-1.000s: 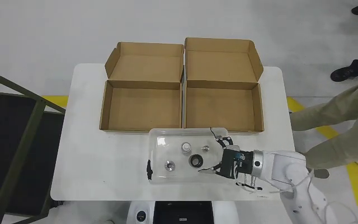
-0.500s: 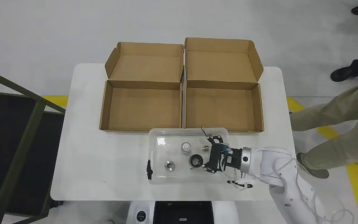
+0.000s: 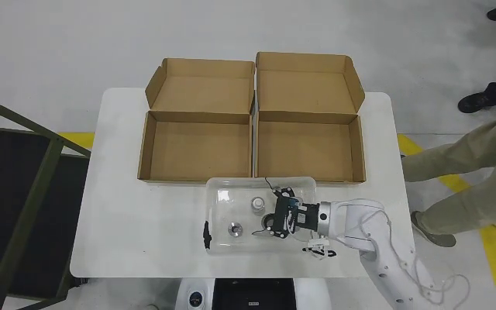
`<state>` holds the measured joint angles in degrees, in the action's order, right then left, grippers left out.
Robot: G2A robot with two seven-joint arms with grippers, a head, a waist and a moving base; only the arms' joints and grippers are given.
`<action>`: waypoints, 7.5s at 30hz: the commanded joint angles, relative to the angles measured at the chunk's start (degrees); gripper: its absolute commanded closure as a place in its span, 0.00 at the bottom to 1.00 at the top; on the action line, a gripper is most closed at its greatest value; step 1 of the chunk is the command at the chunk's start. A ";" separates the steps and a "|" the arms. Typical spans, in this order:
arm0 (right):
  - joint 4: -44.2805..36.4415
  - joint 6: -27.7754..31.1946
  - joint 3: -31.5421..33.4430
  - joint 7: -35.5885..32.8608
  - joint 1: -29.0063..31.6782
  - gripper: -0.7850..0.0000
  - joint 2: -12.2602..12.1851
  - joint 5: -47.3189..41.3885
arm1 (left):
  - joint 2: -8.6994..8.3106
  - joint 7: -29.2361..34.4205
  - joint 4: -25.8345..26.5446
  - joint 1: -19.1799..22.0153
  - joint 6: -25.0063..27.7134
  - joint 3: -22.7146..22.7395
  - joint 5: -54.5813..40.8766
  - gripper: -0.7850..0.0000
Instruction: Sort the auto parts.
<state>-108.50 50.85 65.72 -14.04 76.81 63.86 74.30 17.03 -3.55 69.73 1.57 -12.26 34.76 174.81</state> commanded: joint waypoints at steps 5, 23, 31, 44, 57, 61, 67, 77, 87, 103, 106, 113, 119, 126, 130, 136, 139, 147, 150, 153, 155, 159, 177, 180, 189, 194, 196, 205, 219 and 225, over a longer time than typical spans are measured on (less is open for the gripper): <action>1.08 -0.01 -1.31 0.29 -1.14 0.00 0.00 0.91 | 0.00 0.00 0.00 0.00 0.00 0.00 0.00 0.00; 4.52 -0.78 -2.86 1.27 -2.70 0.06 -0.33 3.01 | 0.00 0.00 0.00 0.00 0.00 0.00 0.00 0.00; 5.06 -0.67 -3.28 1.31 -3.28 0.28 -0.50 3.00 | 0.00 0.00 0.00 0.00 0.00 0.00 0.00 0.00; 6.54 -1.22 -5.41 0.45 -5.44 0.29 -0.40 4.05 | 0.00 0.00 0.00 0.00 0.00 0.00 0.00 0.00; 8.23 -1.76 -6.20 -0.07 -6.87 0.54 -0.42 3.23 | 0.00 0.00 0.00 0.00 0.00 0.00 0.00 0.00; 8.25 -1.22 -6.28 -0.16 -6.76 0.77 -0.53 2.99 | 0.00 0.00 0.00 0.00 0.00 0.00 0.00 0.00; 7.86 -0.62 -6.03 0.38 -6.34 1.00 -0.76 2.15 | 0.00 0.00 0.00 0.00 0.00 0.00 0.00 0.00; 1.89 0.78 -2.46 2.50 -4.15 1.00 -1.66 -1.49 | 0.00 0.00 0.00 0.00 0.00 0.00 0.00 0.00; -4.20 -0.60 3.37 5.02 -0.64 1.00 -2.50 -13.84 | 0.00 0.00 0.00 0.00 0.00 0.00 0.00 0.00; -1.90 -8.30 12.75 9.75 2.43 1.00 -3.02 -35.72 | 0.00 0.00 0.00 0.00 0.00 0.00 0.00 0.00; -1.28 -9.14 14.49 10.35 2.72 1.00 -3.08 -39.31 | 0.00 0.00 0.00 0.00 0.00 0.00 0.00 0.00; -1.50 -10.85 17.23 10.76 4.03 1.00 -3.13 -45.04 | 0.00 0.00 0.00 0.00 0.00 0.00 0.00 0.00; -1.24 -11.47 17.64 9.81 4.88 1.00 -3.04 -50.61 | 0.00 0.00 0.00 0.00 0.00 0.00 0.00 0.00; -1.76 -12.79 19.00 9.38 4.72 1.00 -3.00 -46.40 | 0.00 0.00 0.00 0.00 0.00 0.00 0.00 0.00; -2.79 -14.86 19.26 11.45 4.26 1.00 -2.81 -38.51 | 0.00 0.00 0.00 0.00 0.00 0.00 0.00 0.00; -2.32 -15.81 16.32 12.75 3.43 1.00 -2.35 -32.82 | 0.00 0.00 0.00 0.00 0.00 0.00 0.00 0.00; -1.22 -16.22 14.55 12.15 2.17 1.00 -2.15 -30.33 | 0.00 0.00 0.00 0.00 0.00 0.00 0.00 0.00; 3.61 -18.18 8.15 10.22 -3.39 1.00 -1.30 -22.21 | 0.00 0.00 0.00 0.00 0.00 0.00 0.00 0.00; 5.47 -18.74 6.01 9.15 -5.61 1.00 -0.97 -19.75 | 0.00 0.00 0.00 0.00 0.00 0.00 0.00 0.00; 7.45 -19.47 4.05 8.36 -7.59 1.00 -0.63 -17.21 | 0.00 0.00 0.00 0.00 0.00 0.00 0.00 0.00; 8.68 -20.07 3.00 8.01 -8.93 1.00 -0.42 -15.39 | 0.00 0.00 0.00 0.00 0.00 0.00 0.00 0.00; 10.84 -20.91 1.51 7.04 -11.20 1.00 -0.10 -12.41 | 0.00 0.00 0.00 0.00 0.00 0.00 0.00 0.00; 20.85 -24.68 -3.47 4.50 -17.70 1.00 1.41 -5.50 | 0.00 0.00 0.00 0.00 0.00 0.00 0.00 0.00; 21.41 -25.07 -4.04 4.34 -18.05 0.92 1.56 -3.94 | 0.00 0.00 0.00 0.00 0.00 0.00 0.00 0.00; 23.36 -25.31 -5.27 4.27 -18.68 0.56 2.04 -2.21 | 0.00 0.00 0.00 0.00 0.00 0.00 0.00 0.00; 23.75 -25.28 -5.09 4.42 -18.60 0.00 2.16 -2.42 | 0.00 0.00 0.00 0.00 0.00 0.00 0.00 0.00; 23.40 -25.07 -4.72 4.66 -18.29 0.00 2.17 -3.15 | 0.00 0.00 0.00 0.00 0.00 0.00 0.00 0.00; 16.92 -22.51 -0.57 3.31 -14.64 0.00 1.33 -6.05 | 0.00 0.00 0.00 0.00 0.00 0.00 0.00 0.00; -0.94 -9.65 10.37 0.86 -1.67 0.00 -1.82 -2.92 | 0.00 0.00 0.00 0.00 0.00 0.00 0.00 0.00; -6.99 -3.80 12.76 -0.21 4.71 0.00 -2.90 0.07 | 0.00 0.00 0.00 0.00 0.00 0.00 0.00 0.00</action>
<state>-114.82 46.61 78.20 -14.13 80.72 61.07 73.97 17.03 -3.55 69.73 1.57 -12.26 34.76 174.81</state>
